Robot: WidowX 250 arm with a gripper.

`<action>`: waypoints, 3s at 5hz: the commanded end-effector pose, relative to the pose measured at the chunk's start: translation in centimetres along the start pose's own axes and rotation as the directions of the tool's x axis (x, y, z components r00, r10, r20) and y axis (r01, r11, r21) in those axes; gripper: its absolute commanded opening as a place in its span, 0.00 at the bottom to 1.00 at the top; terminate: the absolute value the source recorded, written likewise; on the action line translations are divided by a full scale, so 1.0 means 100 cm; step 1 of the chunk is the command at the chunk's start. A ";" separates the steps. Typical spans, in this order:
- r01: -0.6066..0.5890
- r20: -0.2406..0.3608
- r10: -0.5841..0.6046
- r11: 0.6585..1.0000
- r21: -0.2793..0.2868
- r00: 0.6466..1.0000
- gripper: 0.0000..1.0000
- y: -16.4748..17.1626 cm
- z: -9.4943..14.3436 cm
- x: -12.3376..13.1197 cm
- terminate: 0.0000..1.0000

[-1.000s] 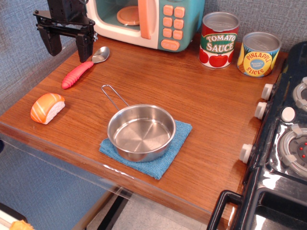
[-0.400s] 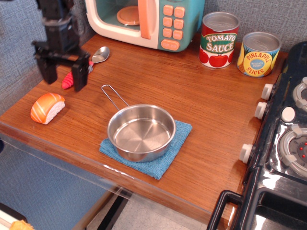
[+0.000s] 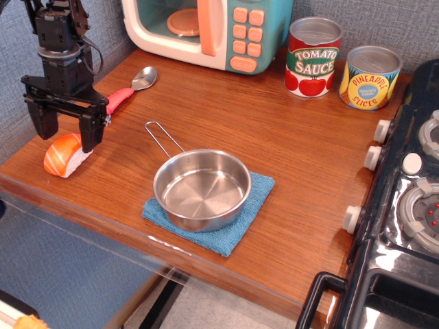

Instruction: PLACE SAUSSAGE IN THE PAN

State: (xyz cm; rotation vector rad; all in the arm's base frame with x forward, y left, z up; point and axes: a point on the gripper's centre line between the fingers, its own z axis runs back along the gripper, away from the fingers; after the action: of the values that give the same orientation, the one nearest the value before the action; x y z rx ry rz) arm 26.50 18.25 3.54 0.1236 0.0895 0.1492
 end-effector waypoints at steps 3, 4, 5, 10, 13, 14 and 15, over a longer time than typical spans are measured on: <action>-0.020 0.005 0.019 1.000 0.024 1.000 0.00 0.000 -0.002 0.002 0.00; -0.003 0.115 0.010 0.998 -0.061 0.993 0.00 -0.012 0.039 -0.006 0.00; 0.050 0.154 -0.023 0.983 -0.177 0.988 0.00 -0.045 0.071 -0.011 0.00; 0.281 0.124 -0.277 0.960 -0.017 0.953 0.00 -0.162 0.029 -0.011 0.00; 0.257 0.202 -0.244 0.966 -0.041 0.949 1.00 -0.142 0.060 -0.012 0.00; 0.196 0.264 -0.169 0.977 -0.082 0.950 1.00 -0.114 0.084 -0.018 0.00; 0.168 0.253 -0.137 0.980 -0.106 0.958 1.00 -0.100 0.089 -0.020 0.00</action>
State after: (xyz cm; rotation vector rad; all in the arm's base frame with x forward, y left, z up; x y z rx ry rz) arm 27.05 6.17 9.96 -0.0100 -0.1062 -0.0289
